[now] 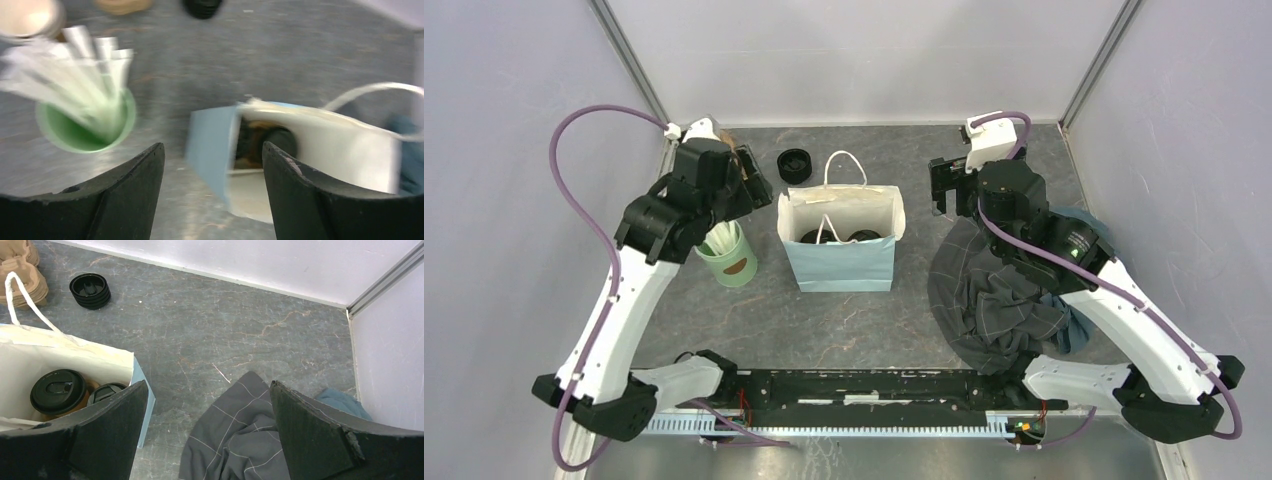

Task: Pack the takeout coffee

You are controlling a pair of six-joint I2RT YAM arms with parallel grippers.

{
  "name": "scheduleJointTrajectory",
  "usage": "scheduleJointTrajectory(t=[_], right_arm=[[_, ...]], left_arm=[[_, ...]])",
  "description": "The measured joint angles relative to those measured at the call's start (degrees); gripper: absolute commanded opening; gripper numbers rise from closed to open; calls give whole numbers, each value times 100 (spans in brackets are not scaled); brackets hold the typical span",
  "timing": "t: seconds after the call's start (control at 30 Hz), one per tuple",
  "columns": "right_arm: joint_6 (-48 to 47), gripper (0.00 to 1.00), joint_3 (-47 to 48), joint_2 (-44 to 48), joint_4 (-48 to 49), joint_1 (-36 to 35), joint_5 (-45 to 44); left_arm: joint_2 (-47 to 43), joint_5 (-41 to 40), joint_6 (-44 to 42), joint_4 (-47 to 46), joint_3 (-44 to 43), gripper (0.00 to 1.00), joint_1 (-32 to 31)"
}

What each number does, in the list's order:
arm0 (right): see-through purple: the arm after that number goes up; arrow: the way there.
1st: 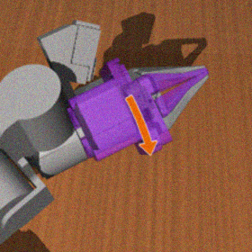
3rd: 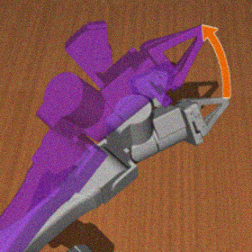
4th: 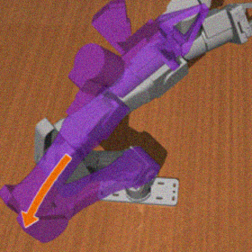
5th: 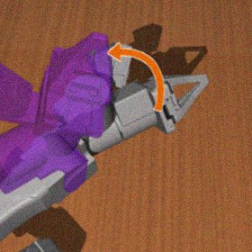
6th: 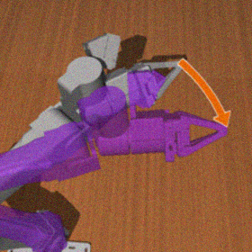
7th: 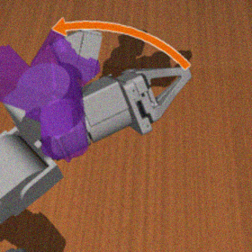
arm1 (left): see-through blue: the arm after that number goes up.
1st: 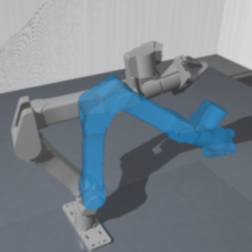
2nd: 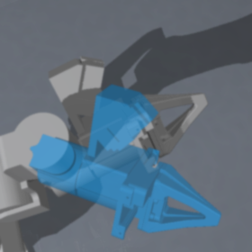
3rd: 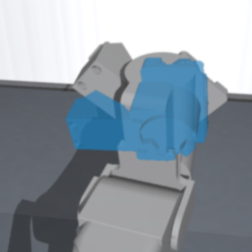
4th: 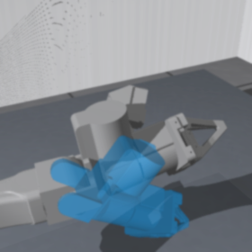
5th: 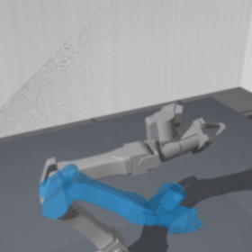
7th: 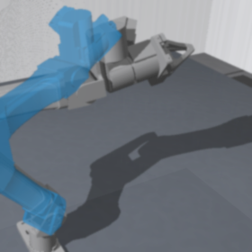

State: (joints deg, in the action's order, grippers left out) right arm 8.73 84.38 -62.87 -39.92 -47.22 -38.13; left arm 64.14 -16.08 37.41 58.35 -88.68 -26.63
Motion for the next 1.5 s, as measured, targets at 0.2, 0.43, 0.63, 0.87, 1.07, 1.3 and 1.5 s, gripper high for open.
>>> scheduleJointTrajectory(t=[0.2,0.43,0.63,0.87,1.07,1.3,1.5], right_arm=[[0,98,-35,-2,9,0,52],[-2,98,-63,-72,22,0,157],[-2,98,-63,-83,22,0,201],[-2,98,-63,-83,20,0,201],[-2,98,-63,-85,20,0,212],[-2,98,-63,-111,20,0,236],[0,98,-63,-133,13,0,240]], left_arm=[[595,-964,-599,708,63,56,485],[1259,-1141,-1311,339,195,41,909],[1759,-1093,-1552,-76,323,37,1154],[1805,-1034,-1661,-426,529,35,1399],[1816,-870,-1740,-662,835,29,1478],[1840,-732,-1740,-835,844,35,1478],[1952,-741,-1773,-925,844,38,1478]])
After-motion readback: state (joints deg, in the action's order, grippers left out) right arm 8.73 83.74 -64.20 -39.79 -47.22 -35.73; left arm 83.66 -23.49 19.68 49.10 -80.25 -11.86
